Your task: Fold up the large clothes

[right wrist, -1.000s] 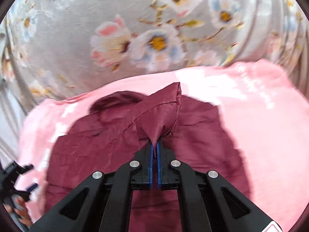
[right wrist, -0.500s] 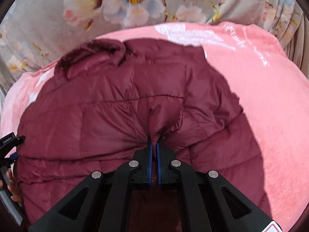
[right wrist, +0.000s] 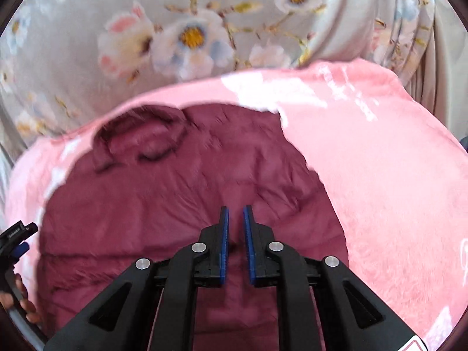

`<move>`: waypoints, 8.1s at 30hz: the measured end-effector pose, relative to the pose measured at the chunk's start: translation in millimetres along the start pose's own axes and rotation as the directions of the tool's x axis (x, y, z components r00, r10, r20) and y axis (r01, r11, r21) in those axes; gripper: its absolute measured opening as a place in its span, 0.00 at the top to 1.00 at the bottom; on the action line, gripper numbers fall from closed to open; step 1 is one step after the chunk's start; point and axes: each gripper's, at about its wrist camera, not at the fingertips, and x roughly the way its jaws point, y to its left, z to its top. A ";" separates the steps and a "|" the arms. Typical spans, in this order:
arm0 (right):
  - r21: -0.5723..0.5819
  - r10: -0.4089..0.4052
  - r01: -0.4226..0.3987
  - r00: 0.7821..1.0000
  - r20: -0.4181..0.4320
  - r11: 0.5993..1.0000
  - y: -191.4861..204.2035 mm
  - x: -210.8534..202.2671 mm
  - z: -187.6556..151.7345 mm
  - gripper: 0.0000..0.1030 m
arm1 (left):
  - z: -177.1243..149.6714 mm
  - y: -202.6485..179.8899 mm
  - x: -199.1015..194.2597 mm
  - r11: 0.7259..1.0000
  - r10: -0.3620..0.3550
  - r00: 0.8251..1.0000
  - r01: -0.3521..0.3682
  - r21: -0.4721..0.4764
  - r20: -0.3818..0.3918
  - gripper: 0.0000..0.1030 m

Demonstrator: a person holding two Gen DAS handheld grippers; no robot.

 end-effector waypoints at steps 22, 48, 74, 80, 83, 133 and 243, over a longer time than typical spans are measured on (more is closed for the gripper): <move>-0.208 0.066 -0.100 0.985 -0.161 0.973 73.8 77.1 -49.9 0.92 | -55.6 -73.4 56.4 0.983 0.047 0.997 -0.034 0.181 -0.066 0.39; -0.026 0.254 -0.257 0.963 -0.085 0.966 43.3 41.5 23.9 0.80 | 24.5 -78.6 29.0 0.961 -0.273 0.954 0.265 -0.073 -0.121 0.35; -0.059 0.172 -0.180 0.977 -0.128 0.982 55.8 156.3 38.9 0.93 | 0.4 -128.8 118.4 0.961 -0.261 0.940 0.274 0.028 -0.218 0.91; -0.098 0.136 -0.150 0.981 -0.135 0.984 57.0 165.9 32.1 0.95 | -9.6 -130.4 117.6 0.962 -0.236 0.960 0.253 0.102 -0.150 0.90; -0.080 0.152 -0.164 0.978 -0.140 0.983 51.7 166.3 31.1 0.95 | -9.1 -129.7 118.3 0.962 -0.242 0.959 0.257 0.096 -0.147 0.90; -0.305 -0.064 0.028 0.992 -0.107 0.952 96.1 221.6 96.0 0.90 | 43.7 -171.0 164.5 0.953 -0.069 0.990 0.101 0.285 -0.120 0.61; 0.097 0.024 -0.035 0.994 0.110 0.995 -72.0 -92.2 -20.0 0.97 | -5.9 60.1 -106.5 0.996 -0.085 0.992 0.084 0.015 0.088 0.95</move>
